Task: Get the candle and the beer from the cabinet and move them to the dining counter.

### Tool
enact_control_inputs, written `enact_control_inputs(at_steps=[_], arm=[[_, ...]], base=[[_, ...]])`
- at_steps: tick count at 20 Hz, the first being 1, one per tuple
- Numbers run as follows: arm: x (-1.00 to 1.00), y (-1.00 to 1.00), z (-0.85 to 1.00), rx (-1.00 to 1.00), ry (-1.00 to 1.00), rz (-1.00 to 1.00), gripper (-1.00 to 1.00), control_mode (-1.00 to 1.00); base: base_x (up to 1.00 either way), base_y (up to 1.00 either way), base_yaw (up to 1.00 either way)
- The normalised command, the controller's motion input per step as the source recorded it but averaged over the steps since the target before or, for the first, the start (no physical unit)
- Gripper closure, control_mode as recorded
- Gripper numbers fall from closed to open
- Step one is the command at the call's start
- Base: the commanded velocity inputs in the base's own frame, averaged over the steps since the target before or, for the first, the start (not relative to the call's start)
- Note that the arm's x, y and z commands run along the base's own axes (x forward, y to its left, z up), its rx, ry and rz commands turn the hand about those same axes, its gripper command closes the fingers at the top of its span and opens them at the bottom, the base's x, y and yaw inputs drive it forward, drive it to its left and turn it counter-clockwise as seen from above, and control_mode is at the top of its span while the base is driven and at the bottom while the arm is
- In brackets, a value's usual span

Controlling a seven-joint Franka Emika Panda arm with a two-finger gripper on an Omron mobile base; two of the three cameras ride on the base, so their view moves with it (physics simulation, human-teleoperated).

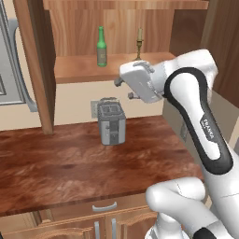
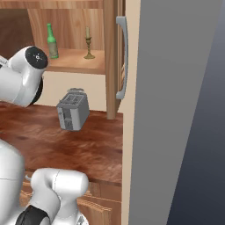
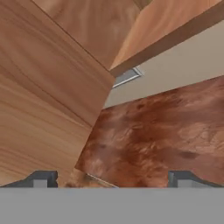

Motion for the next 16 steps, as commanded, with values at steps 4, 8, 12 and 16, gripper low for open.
enact_control_inputs(at_steps=[4,8,12,16], arm=[[0.0,-0.58,0.1,-0.18,-0.16,-0.3,-1.0,-1.0],[0.02,-0.61,0.17,-0.17,-0.14,-0.27,-1.0,-1.0],[0.19,-0.6,0.32,-0.18,-0.09,-0.21,-1.0,-1.0],[0.23,-0.57,0.29,-0.18,-0.07,-0.17,-1.0,-1.0]], base=[[0.0,0.0,0.0],[0.0,0.0,0.0],[0.0,0.0,0.0],[0.0,0.0,0.0]])
